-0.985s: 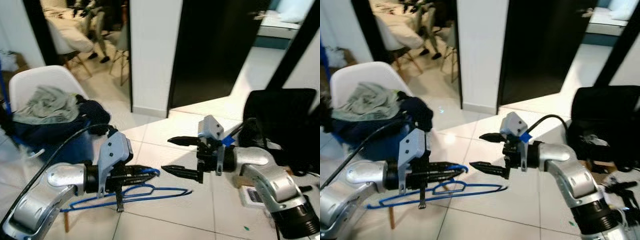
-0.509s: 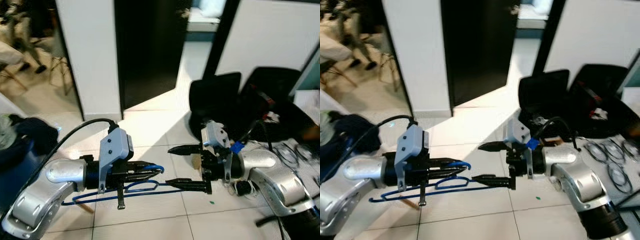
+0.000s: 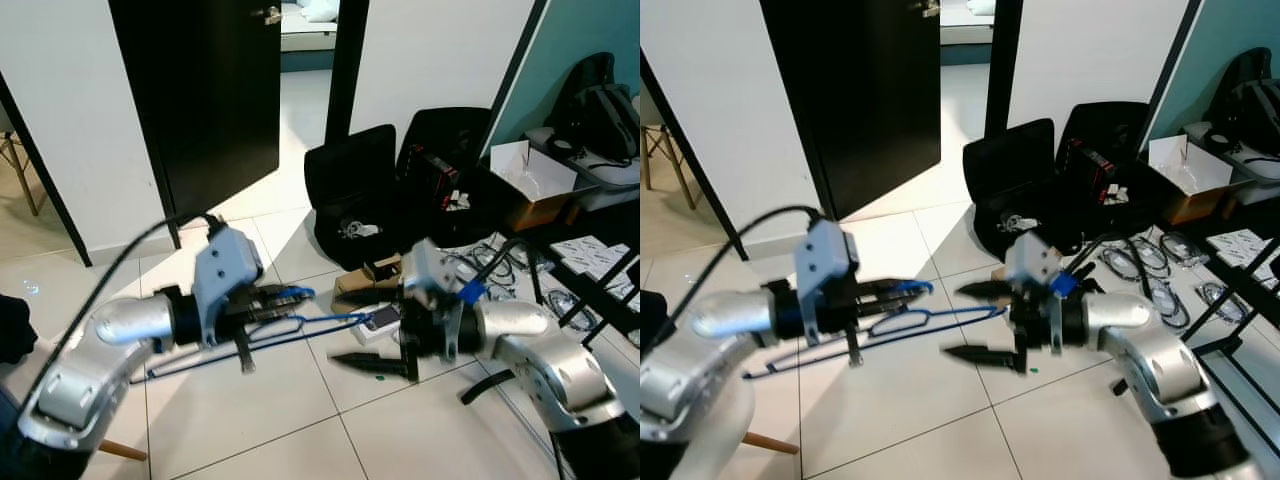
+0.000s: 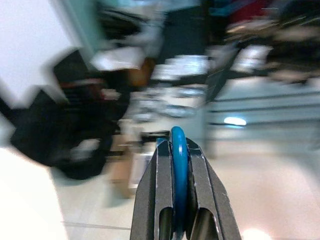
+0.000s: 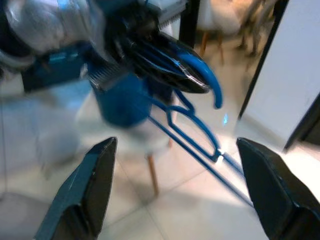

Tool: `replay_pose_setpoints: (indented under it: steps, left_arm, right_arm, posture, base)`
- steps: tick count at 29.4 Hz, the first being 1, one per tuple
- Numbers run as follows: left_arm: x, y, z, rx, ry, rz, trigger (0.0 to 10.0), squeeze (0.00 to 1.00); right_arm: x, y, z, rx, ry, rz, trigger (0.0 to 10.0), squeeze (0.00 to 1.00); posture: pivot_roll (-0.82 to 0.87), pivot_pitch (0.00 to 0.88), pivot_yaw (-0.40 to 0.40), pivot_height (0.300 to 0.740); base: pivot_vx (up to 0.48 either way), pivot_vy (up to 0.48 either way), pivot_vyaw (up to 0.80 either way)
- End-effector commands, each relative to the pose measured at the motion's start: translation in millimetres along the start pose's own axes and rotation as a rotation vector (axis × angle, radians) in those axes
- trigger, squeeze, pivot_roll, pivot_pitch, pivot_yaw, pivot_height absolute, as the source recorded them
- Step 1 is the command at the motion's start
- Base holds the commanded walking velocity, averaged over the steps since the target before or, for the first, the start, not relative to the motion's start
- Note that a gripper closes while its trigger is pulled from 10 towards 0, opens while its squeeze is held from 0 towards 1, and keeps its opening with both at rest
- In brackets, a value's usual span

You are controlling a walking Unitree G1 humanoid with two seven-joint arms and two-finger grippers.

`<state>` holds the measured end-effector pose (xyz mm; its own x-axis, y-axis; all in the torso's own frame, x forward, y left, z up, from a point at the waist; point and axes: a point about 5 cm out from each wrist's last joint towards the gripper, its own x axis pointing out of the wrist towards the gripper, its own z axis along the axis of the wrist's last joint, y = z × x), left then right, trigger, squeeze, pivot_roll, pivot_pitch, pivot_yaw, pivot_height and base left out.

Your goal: Hang hanger

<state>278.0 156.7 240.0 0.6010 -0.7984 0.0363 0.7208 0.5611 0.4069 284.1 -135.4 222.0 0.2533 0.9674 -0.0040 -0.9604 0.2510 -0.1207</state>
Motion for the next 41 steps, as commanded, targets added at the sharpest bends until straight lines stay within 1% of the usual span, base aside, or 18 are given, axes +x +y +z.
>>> replay_pose_setpoints:
  steps: [1, 2, 3, 5, 6, 9, 10, 11, 14, 16, 17, 19, 20, 23, 26, 29, 36, 41]
  left_arm:
    - [-13.1, 21.8, 13.3, 0.060, -0.019, 0.082, 10.0, 0.00]
    - [-17.4, 28.6, 19.0, 0.081, -0.027, 0.103, 10.0, 0.00]
    - [-23.2, 33.1, 27.8, 0.097, -0.043, 0.090, 10.0, 0.00]
    - [-27.3, 34.5, 35.0, 0.107, -0.061, 0.061, 10.0, 0.00]
    - [-27.3, 34.5, 35.0, 0.107, -0.061, 0.061, 10.0, 0.00]
    - [-31.3, 25.5, 42.5, 0.120, -0.041, -0.111, 10.0, 0.00]
    - [-31.3, 25.5, 42.5, 0.120, -0.041, -0.111, 10.0, 0.00]
    - [-30.6, 24.9, 43.6, 0.132, -0.027, -0.152, 10.0, 0.00]
    - [-29.8, 25.4, 44.2, 0.137, -0.026, -0.157, 10.0, 0.00]
    - [-22.6, 26.0, 48.4, 0.158, -0.042, -0.178, 10.0, 0.00]
    - [-22.6, 26.0, 48.4, 0.158, -0.042, -0.178, 10.0, 0.00]
    - [-14.6, 24.8, 52.8, 0.171, -0.066, -0.196, 10.0, 0.00]
    - [-14.6, 24.8, 52.8, 0.171, -0.066, -0.196, 10.0, 0.00]
    - [-0.8, 24.6, 61.2, 0.195, -0.126, -0.184, 10.0, 0.00]
    - [5.4, 26.5, 68.5, 0.197, -0.173, -0.180, 10.0, 0.00]
    - [8.1, 24.8, 72.5, 0.202, -0.193, -0.207, 10.0, 0.00]
    - [9.8, 22.0, 77.2, 0.209, -0.209, -0.242, 10.0, 0.00]
    - [10.0, 21.0, 76.9, 0.205, -0.211, -0.247, 10.0, 0.00]
  right_arm:
    - [-7.2, -11.4, 21.3, -0.020, -0.100, -0.063, 10.0, 0.00]
    - [-7.7, -14.6, 28.7, -0.024, -0.137, -0.074, 10.0, 0.00]
    - [-8.2, -17.4, 36.5, -0.045, -0.153, -0.063, 10.0, 0.00]
    - [-8.4, -19.0, 41.7, -0.069, -0.150, -0.043, 10.0, 0.00]
    - [-8.4, -19.0, 41.7, -0.069, -0.150, -0.043, 10.0, 0.00]
    - [-2.5, -19.4, 62.2, -0.176, -0.098, 0.100, 10.0, 0.00]
    - [-2.5, -19.4, 62.2, -0.176, -0.098, 0.100, 10.0, 0.00]
    - [0.8, -18.9, 72.8, -0.229, -0.068, 0.170, 10.0, 0.00]
    - [2.0, -19.1, 76.6, -0.246, -0.058, 0.190, 10.0, 0.00]
    - [11.0, -19.2, 87.9, -0.309, -0.008, 0.270, 10.0, 0.00]
    - [11.0, -19.2, 87.9, -0.309, -0.008, 0.270, 10.0, 0.00]
    - [20.9, -18.6, 92.7, -0.350, 0.042, 0.327, 10.0, 0.00]
    - [20.9, -18.6, 92.7, -0.350, 0.042, 0.327, 10.0, 0.00]
    - [38.7, -16.4, 78.0, -0.376, 0.200, 0.366, 10.0, 0.00]
    - [51.7, -18.2, 74.9, -0.370, 0.211, 0.356, 10.0, 0.00]
    - [58.1, -23.4, 74.0, -0.374, 0.224, 0.324, 10.0, 0.00]
    - [60.2, -34.0, 76.9, -0.386, 0.210, 0.243, 10.0, 0.00]
    - [59.1, -35.4, 78.5, -0.384, 0.205, 0.232, 10.0, 0.00]
  posture:
    - [0.02, 0.025, -0.037, 0.740]
    - [0.02, 0.025, -0.037, 0.740]
    - [0.03, 0.023, -0.040, 0.740]
    - [0.03, 0.023, -0.040, 0.740]
    - [0.03, 0.023, -0.040, 0.740]
    - [0.04, 0.021, -0.048, 0.740]
    - [0.04, 0.021, -0.048, 0.740]
    - [0.04, 0.019, -0.052, 0.740]
    - [0.04, 0.019, -0.052, 0.740]
    - [0.04, 0.013, -0.057, 0.740]
    - [0.04, 0.013, -0.057, 0.740]
    - [0.04, 0.009, -0.061, 0.740]
    - [0.04, 0.009, -0.061, 0.740]
    - [0.04, 0.003, -0.063, 0.740]
    - [0.04, 0.000, -0.061, 0.740]
    - [0.03, 0.000, -0.057, 0.740]
    - [0.04, 0.000, -0.054, 0.740]
    - [0.03, 0.000, -0.052, 0.740]
  base:
    - [0.000, 0.000, 0.00]
    - [0.000, 0.000, 0.00]
    - [0.000, 0.000, 0.00]
    - [0.000, 0.000, 0.00]
    - [0.000, 0.000, 0.00]
    - [0.000, 0.000, 0.00]
    - [0.000, 0.000, 0.00]
    - [0.000, 0.000, 0.00]
    - [0.000, 0.000, 0.00]
    - [0.000, 0.000, 0.00]
    - [0.000, 0.000, 0.00]
    - [0.000, 0.000, 0.00]
    - [0.000, 0.000, 0.00]
    - [0.000, 0.000, 0.00]
    - [0.000, 0.000, 0.00]
    - [0.000, 0.000, 0.00]
    - [0.000, 0.000, 0.00]
    - [0.000, 0.000, 0.00]
